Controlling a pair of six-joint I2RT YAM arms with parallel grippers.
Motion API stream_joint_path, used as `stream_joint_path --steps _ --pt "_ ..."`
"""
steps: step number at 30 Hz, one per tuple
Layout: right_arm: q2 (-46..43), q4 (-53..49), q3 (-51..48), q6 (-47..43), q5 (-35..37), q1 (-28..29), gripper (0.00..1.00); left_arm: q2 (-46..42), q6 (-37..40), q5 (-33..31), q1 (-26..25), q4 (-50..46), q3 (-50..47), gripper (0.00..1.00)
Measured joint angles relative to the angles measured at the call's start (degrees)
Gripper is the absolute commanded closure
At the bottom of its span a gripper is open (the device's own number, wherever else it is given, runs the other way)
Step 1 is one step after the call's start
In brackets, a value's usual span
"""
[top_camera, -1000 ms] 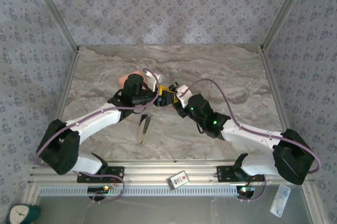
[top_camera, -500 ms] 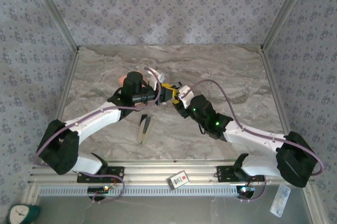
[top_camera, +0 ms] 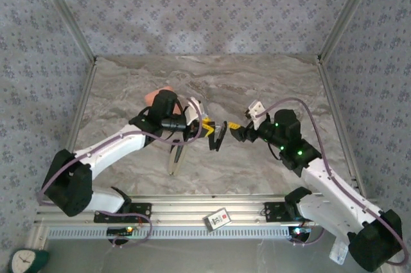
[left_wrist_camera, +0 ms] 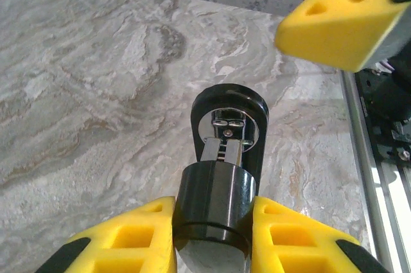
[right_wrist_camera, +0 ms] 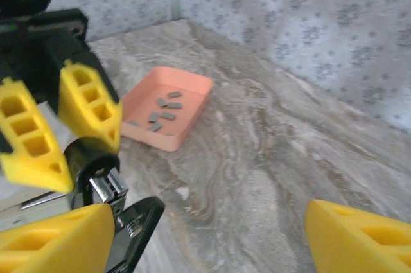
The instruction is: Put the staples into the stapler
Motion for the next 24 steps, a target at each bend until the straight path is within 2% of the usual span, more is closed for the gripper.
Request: stream_joint_path --steps 5,8,21,24 --pt "3.1 -2.6 0.0 -4.8 -12.9 -0.5 0.23 -3.1 3.5 0.5 -0.3 0.0 -0.5 1.00" --pt "5.6 -3.0 0.0 -6.9 -17.0 -0.4 0.23 -3.6 4.6 0.5 -0.6 0.0 -0.6 1.00" --pt "11.5 -1.7 1.3 -10.0 -24.6 0.0 0.36 -3.7 6.1 1.2 -1.5 0.1 -1.5 1.00" --pt "12.1 -1.7 1.8 -10.3 -25.5 0.0 0.43 -3.7 6.1 1.8 -1.5 0.5 -1.9 1.00"
